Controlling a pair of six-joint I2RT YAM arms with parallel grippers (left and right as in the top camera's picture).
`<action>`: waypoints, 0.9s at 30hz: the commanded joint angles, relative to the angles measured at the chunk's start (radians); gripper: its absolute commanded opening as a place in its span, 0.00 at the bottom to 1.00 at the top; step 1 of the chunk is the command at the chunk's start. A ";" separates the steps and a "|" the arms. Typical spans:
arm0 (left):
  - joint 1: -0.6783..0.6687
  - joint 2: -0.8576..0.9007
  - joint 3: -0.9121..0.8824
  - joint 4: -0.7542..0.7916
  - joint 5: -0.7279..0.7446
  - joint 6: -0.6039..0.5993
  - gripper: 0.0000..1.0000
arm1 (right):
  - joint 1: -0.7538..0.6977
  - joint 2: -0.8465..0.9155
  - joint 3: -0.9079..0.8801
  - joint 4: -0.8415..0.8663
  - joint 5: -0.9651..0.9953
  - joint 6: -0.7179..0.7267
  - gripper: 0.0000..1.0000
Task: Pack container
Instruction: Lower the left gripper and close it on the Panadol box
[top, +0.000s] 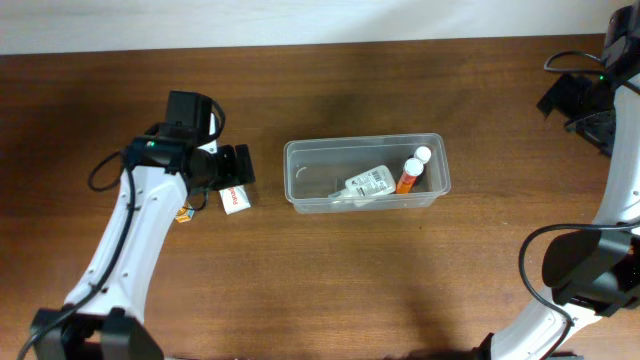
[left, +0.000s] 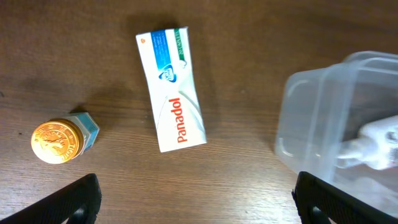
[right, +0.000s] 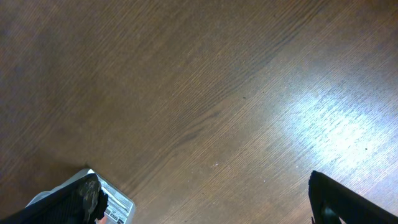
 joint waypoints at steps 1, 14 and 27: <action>0.001 0.031 0.023 0.008 -0.031 -0.022 0.99 | -0.002 -0.016 0.010 0.002 0.012 0.005 0.98; 0.001 0.196 0.023 0.079 -0.081 -0.088 0.99 | -0.002 -0.016 0.010 0.002 0.012 0.005 0.98; 0.001 0.315 0.023 0.128 -0.118 -0.159 0.99 | -0.001 -0.016 0.010 0.002 0.012 0.005 0.98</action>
